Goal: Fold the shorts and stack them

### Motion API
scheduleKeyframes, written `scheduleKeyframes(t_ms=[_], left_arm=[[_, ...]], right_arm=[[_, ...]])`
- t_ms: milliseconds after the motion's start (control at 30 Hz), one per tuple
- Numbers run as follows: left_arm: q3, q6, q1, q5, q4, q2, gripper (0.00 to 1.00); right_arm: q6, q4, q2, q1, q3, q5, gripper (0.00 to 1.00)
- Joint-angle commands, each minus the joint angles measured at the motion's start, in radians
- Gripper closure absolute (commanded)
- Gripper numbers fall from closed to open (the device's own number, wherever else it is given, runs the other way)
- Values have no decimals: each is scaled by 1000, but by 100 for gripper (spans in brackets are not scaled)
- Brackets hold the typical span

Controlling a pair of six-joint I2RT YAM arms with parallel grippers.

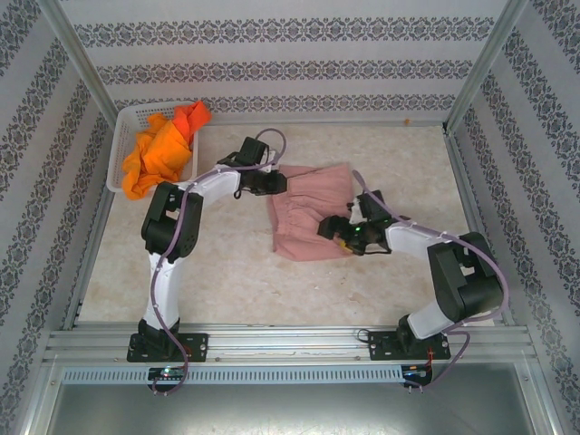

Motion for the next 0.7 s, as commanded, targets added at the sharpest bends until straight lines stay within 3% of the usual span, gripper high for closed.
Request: scheduleKeyframes(t_ms=[0,67,167,367,500,667], left_arm=[[16,62,23,45,-13,-51,48],[4,80,28,44,5,-113,34],[-69,50,49,39,68,-239,25],[-321,-4,64,16,179,-517,18],[-456,-43,57,25,187,-647,17],[-590,-44,-39,54,218,-743,17]], right_arm=[[234,148,45,155,-48,-142,9],[237,145,35,234,20,-179,8],[211,101,-49,259,93,-199,6],[28,-172,-242,68,168,-26,5],[-70,-271,-157,-20,286,-22,5],[-88,-244,97,-22,468,-83,6]])
